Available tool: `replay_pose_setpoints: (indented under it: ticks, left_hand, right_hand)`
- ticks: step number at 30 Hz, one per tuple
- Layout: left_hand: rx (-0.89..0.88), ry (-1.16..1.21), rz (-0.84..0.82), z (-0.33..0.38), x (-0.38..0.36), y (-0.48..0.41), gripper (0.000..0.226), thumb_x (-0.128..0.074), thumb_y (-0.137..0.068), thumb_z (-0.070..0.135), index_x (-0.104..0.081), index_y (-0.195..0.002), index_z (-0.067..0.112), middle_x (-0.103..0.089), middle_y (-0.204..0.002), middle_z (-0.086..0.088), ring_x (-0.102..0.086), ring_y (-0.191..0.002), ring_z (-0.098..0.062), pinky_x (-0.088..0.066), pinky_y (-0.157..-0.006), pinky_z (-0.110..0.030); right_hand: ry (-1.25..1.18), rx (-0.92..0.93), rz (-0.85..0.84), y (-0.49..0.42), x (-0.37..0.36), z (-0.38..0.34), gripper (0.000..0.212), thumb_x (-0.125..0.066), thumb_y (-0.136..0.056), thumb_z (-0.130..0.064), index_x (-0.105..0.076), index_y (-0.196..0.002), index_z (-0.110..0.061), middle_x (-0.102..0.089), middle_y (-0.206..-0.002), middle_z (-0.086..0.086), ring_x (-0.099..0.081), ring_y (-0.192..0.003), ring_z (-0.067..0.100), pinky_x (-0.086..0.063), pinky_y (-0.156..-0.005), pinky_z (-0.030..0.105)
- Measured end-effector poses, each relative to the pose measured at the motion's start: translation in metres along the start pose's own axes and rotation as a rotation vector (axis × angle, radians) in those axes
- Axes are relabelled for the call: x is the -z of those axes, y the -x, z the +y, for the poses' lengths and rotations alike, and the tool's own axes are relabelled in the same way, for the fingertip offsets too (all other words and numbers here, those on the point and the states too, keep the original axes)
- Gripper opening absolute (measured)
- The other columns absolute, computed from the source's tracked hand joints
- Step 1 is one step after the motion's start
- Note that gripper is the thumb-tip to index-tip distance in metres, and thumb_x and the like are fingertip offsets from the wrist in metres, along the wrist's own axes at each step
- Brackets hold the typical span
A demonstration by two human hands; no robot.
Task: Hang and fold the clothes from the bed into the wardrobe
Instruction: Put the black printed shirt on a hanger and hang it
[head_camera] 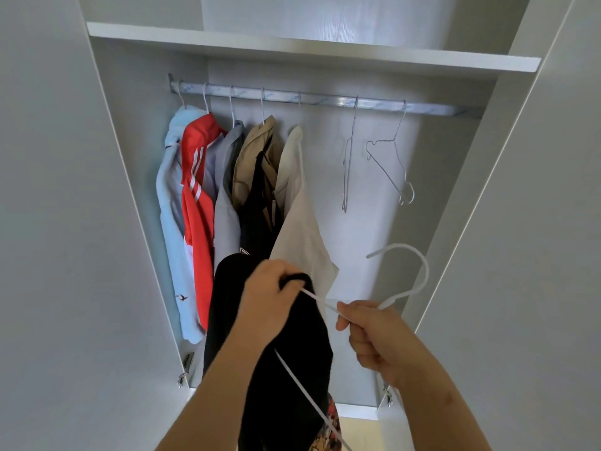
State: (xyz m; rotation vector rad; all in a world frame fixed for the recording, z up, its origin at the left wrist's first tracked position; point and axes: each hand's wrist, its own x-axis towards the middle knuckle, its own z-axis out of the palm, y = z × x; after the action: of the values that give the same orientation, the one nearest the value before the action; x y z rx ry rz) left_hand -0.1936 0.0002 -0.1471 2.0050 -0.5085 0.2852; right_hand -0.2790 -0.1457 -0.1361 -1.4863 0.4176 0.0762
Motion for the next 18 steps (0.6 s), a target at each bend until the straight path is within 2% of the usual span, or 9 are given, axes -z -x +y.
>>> replay_pose_setpoints:
  ticks: [4, 7, 8, 9, 11, 12, 14, 16, 18]
  left_hand:
    - [-0.054, 0.069, -0.208, 0.018, -0.024, 0.019, 0.016, -0.061, -0.082, 0.004, -0.067, -0.086, 0.018, -0.054, -0.08, 0.014, -0.053, -0.079, 0.004, -0.035, -0.074, -0.002]
    - [-0.112, 0.028, -0.232, 0.021, -0.02, 0.018, 0.018, -0.062, -0.083, 0.011, -0.068, -0.098, 0.02, -0.053, -0.091, 0.014, -0.049, -0.086, 0.008, -0.034, -0.081, -0.003]
    - [-0.145, -0.05, -0.218, 0.02, -0.016, 0.017, 0.02, -0.063, -0.084, 0.02, -0.068, -0.103, 0.023, -0.052, -0.099, 0.013, -0.045, -0.092, 0.006, -0.032, -0.087, -0.006]
    - [-0.189, -0.198, -0.186, 0.018, -0.012, 0.015, 0.024, -0.062, -0.084, 0.036, -0.067, -0.106, 0.03, -0.049, -0.112, 0.014, -0.04, -0.105, 0.001, -0.027, -0.097, -0.016]
    - [-0.259, -0.572, -0.147, 0.015, -0.001, 0.011, 0.041, -0.045, -0.078, 0.068, -0.061, -0.109, 0.045, -0.037, -0.132, 0.019, -0.021, -0.128, -0.01, -0.006, -0.109, -0.036]
    - [-0.269, -0.68, -0.165, 0.015, 0.004, 0.008, 0.05, -0.037, -0.075, 0.075, -0.059, -0.109, 0.047, -0.038, -0.131, 0.021, -0.019, -0.132, -0.01, 0.003, -0.109, -0.044]
    - [-0.263, -0.714, -0.207, 0.015, 0.013, 0.002, 0.061, -0.028, -0.07, 0.082, -0.062, -0.101, 0.041, -0.05, -0.103, 0.02, -0.036, -0.12, -0.004, 0.005, -0.108, -0.046]
    - [-0.272, -0.674, -0.181, 0.015, 0.018, -0.003, 0.073, -0.021, -0.064, 0.086, -0.064, -0.084, 0.031, -0.052, -0.076, 0.016, -0.051, -0.095, -0.002, -0.009, -0.099, -0.031]
    - [-0.238, -0.615, -0.088, 0.014, 0.02, -0.003, 0.068, -0.026, -0.064, 0.082, -0.065, -0.074, 0.027, -0.057, -0.067, 0.014, -0.053, -0.078, -0.002, -0.014, -0.081, -0.023]
  right_hand:
    - [-0.059, -0.016, 0.06, -0.004, -0.008, 0.007, 0.03, -0.049, -0.088, -0.009, -0.051, -0.058, -0.011, -0.025, -0.039, -0.005, -0.018, -0.032, 0.008, -0.016, -0.034, 0.013]
    - [-0.096, 0.043, 0.121, -0.004, -0.005, 0.006, 0.027, -0.05, -0.081, -0.004, -0.053, -0.055, -0.008, -0.025, -0.037, -0.005, -0.018, -0.032, 0.009, -0.017, -0.033, 0.014]
    - [-0.091, 0.076, 0.147, -0.004, -0.003, 0.004, 0.027, -0.05, -0.079, -0.003, -0.054, -0.052, -0.008, -0.025, -0.036, -0.005, -0.018, -0.031, 0.009, -0.017, -0.034, 0.014]
    - [-0.079, 0.109, 0.17, -0.004, -0.002, 0.002, 0.029, -0.05, -0.077, -0.002, -0.054, -0.05, -0.008, -0.025, -0.035, -0.005, -0.018, -0.031, 0.008, -0.017, -0.034, 0.013]
    - [-0.053, 0.163, 0.192, -0.004, 0.0, 0.0, 0.034, -0.049, -0.076, -0.001, -0.056, -0.044, -0.01, -0.026, -0.033, -0.004, -0.019, -0.029, 0.008, -0.018, -0.034, 0.012]
    - [-0.027, 0.191, 0.195, -0.004, 0.001, -0.002, 0.037, -0.049, -0.076, -0.001, -0.057, -0.041, -0.012, -0.027, -0.032, -0.004, -0.019, -0.029, 0.008, -0.019, -0.034, 0.012]
    - [0.071, 0.248, 0.189, -0.004, 0.001, -0.006, 0.039, -0.05, -0.076, -0.004, -0.057, -0.039, -0.015, -0.028, -0.033, -0.005, -0.022, -0.032, 0.008, -0.022, -0.034, 0.015]
    - [0.191, 0.31, 0.216, -0.006, -0.002, -0.011, 0.037, -0.053, -0.078, -0.008, -0.059, -0.042, -0.014, -0.033, -0.035, -0.007, -0.028, -0.037, 0.008, -0.027, -0.041, 0.016]
    - [0.235, 0.417, 0.317, -0.01, -0.005, -0.017, 0.031, -0.059, -0.081, -0.014, -0.059, -0.05, -0.012, -0.044, -0.04, -0.009, -0.04, -0.044, 0.007, -0.035, -0.052, 0.021]
